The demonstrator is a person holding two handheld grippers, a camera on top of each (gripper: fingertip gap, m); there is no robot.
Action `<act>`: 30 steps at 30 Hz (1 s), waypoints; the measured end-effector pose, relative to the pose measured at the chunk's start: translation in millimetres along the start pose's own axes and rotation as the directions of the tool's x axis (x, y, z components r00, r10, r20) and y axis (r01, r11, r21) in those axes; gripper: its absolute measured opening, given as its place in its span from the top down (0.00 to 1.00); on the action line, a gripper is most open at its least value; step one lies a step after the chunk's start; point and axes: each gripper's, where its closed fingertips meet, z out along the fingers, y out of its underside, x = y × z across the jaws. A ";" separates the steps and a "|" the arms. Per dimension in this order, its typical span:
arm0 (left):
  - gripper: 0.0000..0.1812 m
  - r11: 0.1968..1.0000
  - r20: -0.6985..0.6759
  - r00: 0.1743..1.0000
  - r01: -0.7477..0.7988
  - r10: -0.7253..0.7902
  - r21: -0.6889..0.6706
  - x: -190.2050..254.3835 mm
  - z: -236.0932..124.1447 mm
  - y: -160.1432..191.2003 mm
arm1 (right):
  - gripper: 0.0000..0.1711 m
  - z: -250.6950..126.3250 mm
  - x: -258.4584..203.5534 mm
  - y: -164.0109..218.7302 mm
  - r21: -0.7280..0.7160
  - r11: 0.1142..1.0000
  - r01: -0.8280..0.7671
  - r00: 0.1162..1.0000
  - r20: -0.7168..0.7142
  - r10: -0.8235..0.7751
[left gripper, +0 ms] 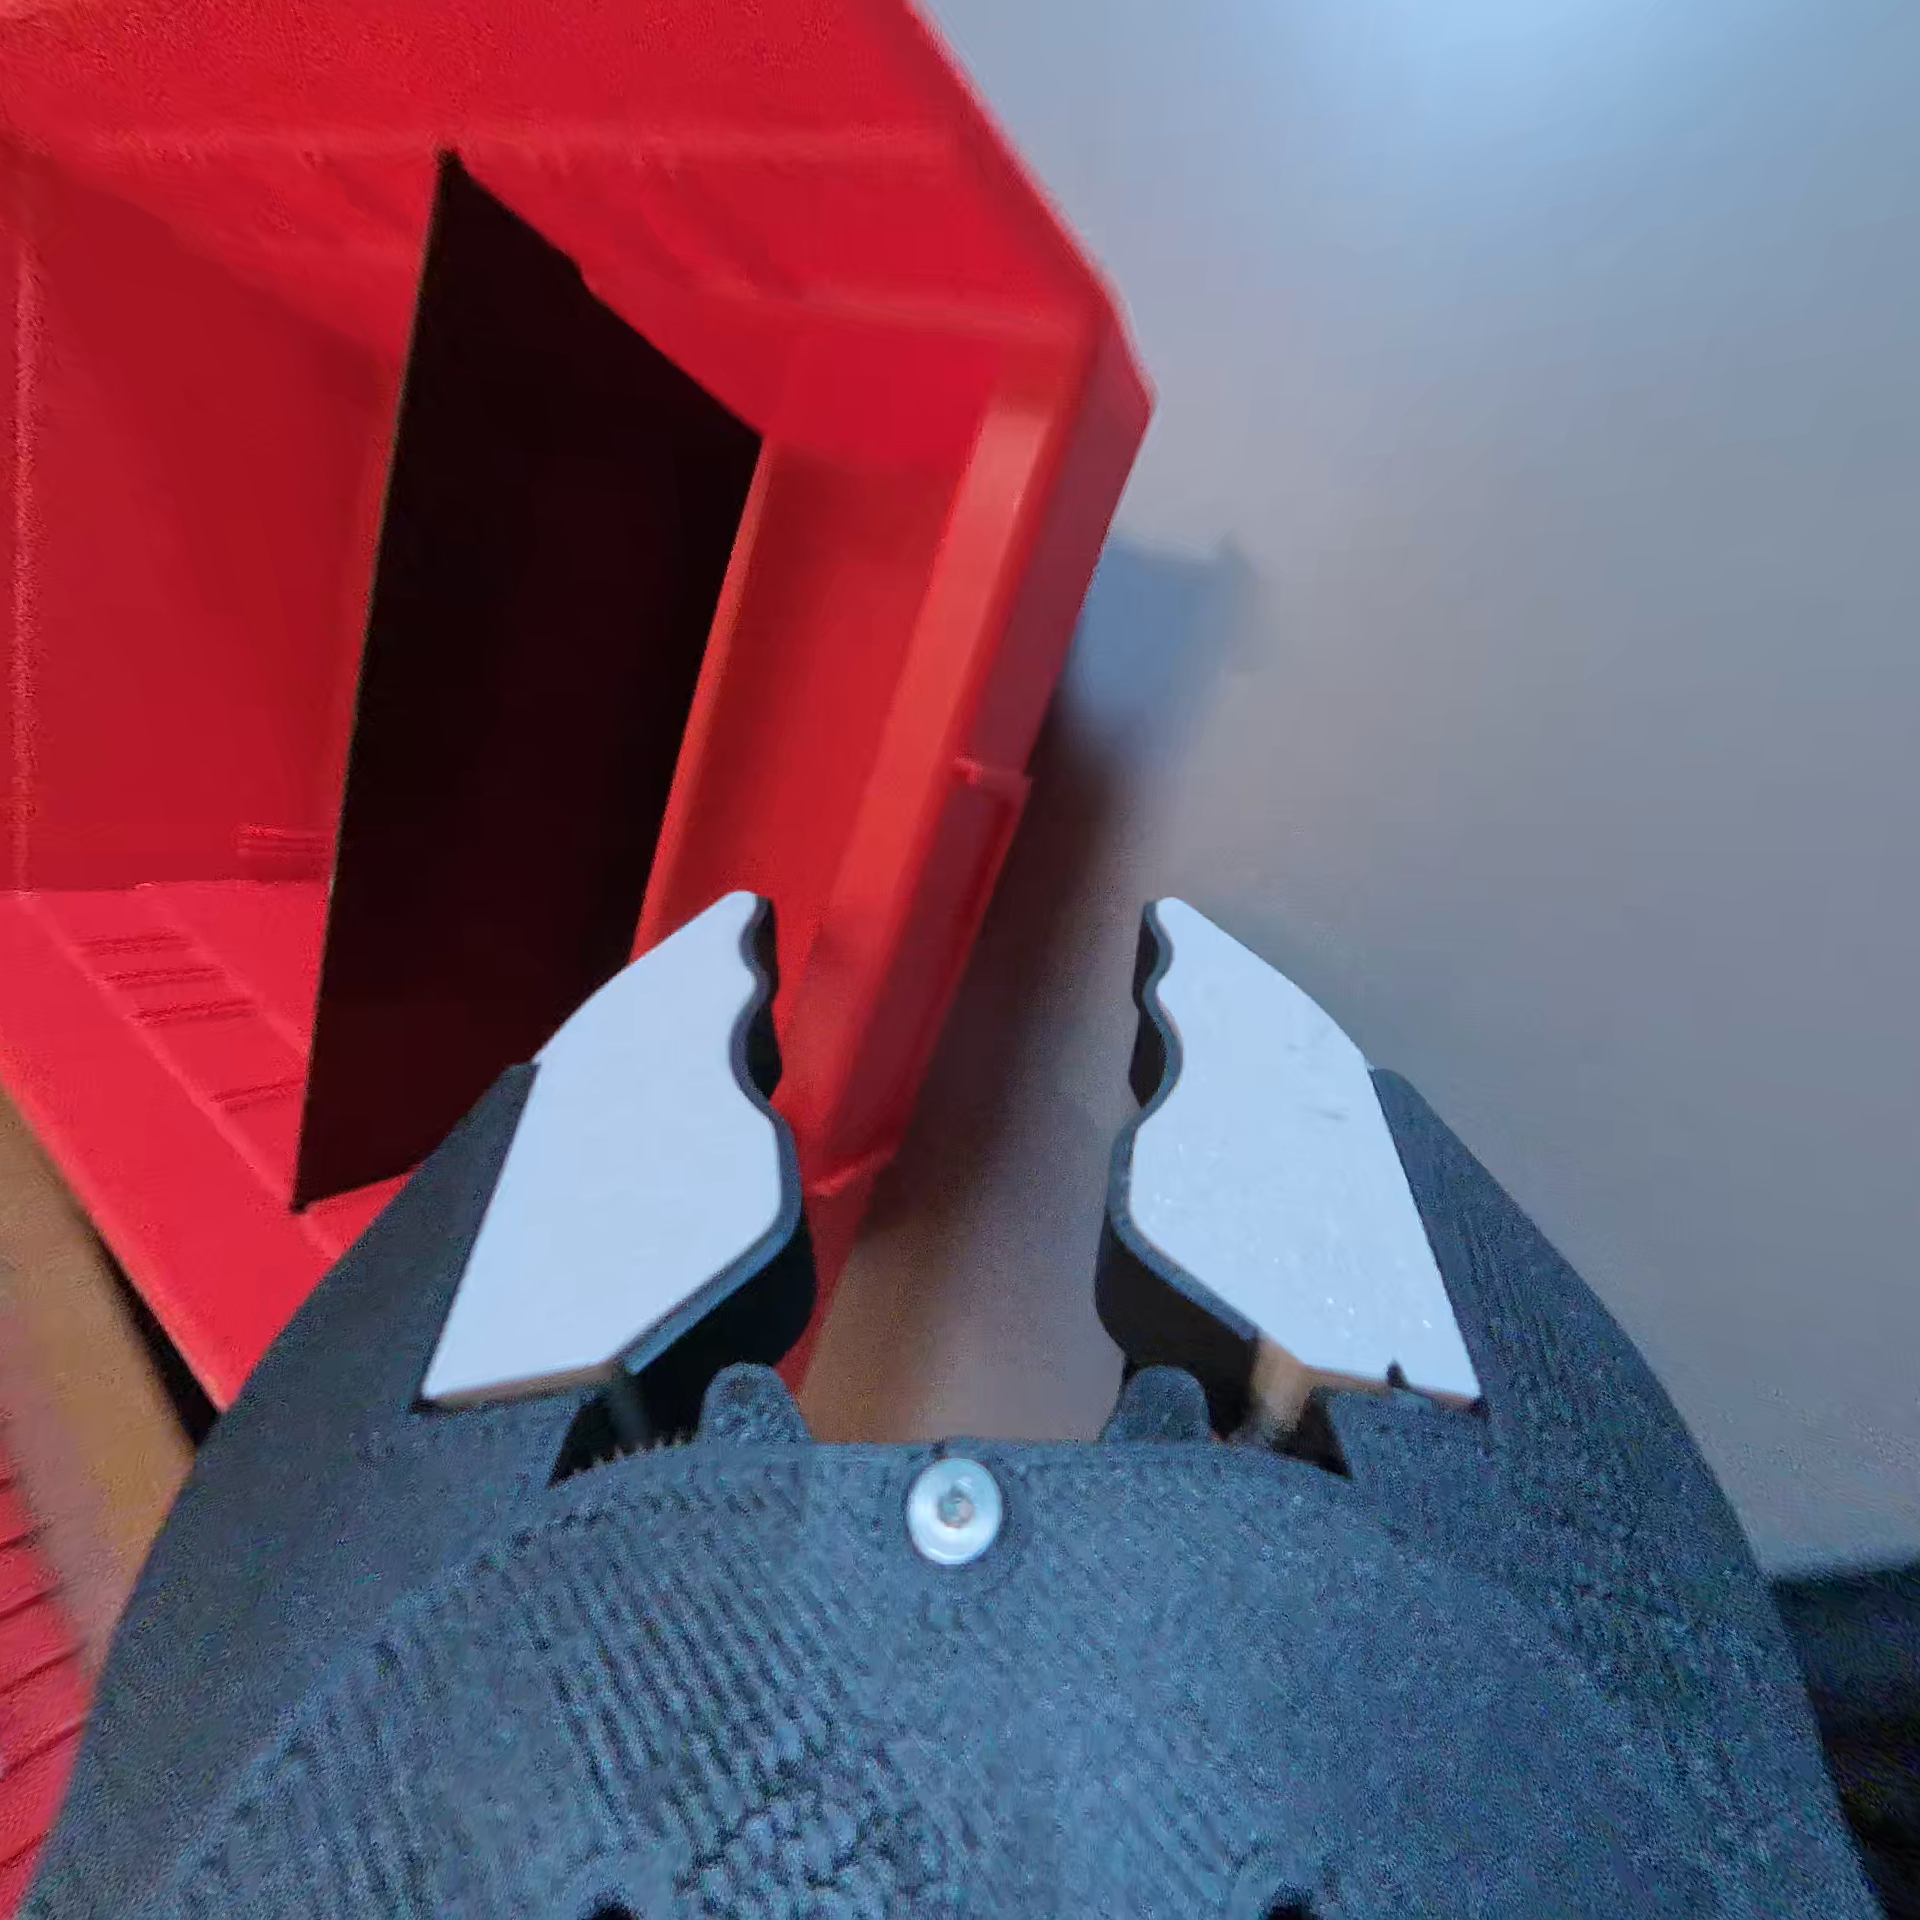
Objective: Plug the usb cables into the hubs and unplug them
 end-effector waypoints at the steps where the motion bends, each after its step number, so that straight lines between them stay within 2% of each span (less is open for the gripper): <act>1: 0.68 0.998 0.035 0.998 -0.048 0.049 -0.032 -5.0 8.9 3.5 | 0.71 9.2 -0.6 1.3 -0.008 1.000 0.018 1.000 0.000 -0.018; 2: 0.76 0.993 0.072 0.991 -0.113 0.115 -0.039 -9.5 15.7 3.4 | 0.78 15.4 -3.0 -1.0 0.000 0.999 0.040 0.999 -0.003 -0.040; 4: 0.82 0.974 0.140 0.964 -0.227 0.225 -0.001 -13.2 22.2 -5.9 | 0.82 16.5 -4.2 -9.4 0.019 0.995 0.095 0.994 -0.054 -0.094; 7: 0.82 0.960 0.149 0.959 -0.259 0.242 0.102 -2.1 26.4 -28.8 | 0.82 6.4 -23.9 -28.0 0.087 0.988 0.128 0.990 -0.070 -0.122; 11: 0.82 0.935 0.125 0.949 -0.307 0.288 0.175 25.3 25.5 -60.0 | 0.82 -16.0 -63.9 -44.9 0.102 0.969 0.225 0.970 -0.118 -0.213; 16: 0.82 0.848 0.082 0.899 -0.433 0.430 0.305 76.4 18.6 -109.5 | 0.82 -51.3 -128.8 -67.0 0.192 0.937 0.292 0.954 -0.126 -0.271; 21: 0.81 0.784 0.124 0.870 -0.486 0.477 0.386 91.9 25.6 -147.9 | 0.81 -103.3 -185.1 -95.6 0.429 0.886 0.176 0.984 -0.095 -0.149; 23: 0.76 0.811 0.089 0.904 -0.416 0.419 0.412 90.9 19.9 -153.2 | 0.81 -137.8 -204.9 -104.5 0.569 0.820 0.054 0.998 -0.006 -0.062; 25: 0.75 0.814 0.019 0.945 -0.293 0.328 0.502 92.7 -3.9 -159.4 | 0.81 -175.5 -211.8 -104.0 0.688 0.718 -0.110 0.994 0.097 0.059; 27: 0.73 0.802 -0.144 0.967 -0.087 0.212 0.591 101.9 -36.3 -163.8 | 0.81 -204.3 -192.4 -86.1 0.756 0.601 -0.260 0.959 0.127 0.255; 28: 0.71 0.788 -0.256 0.954 0.037 0.154 0.615 109.9 -53.2 -165.0 | 0.81 -213.5 -174.6 -69.0 0.776 0.538 -0.329 0.914 0.119 0.388; 30: 0.67 0.739 -0.477 0.877 0.286 0.054 0.610 130.5 -85.5 -167.4 | 0.81 -219.6 -138.2 -20.2 0.795 0.406 -0.451 0.751 0.092 0.654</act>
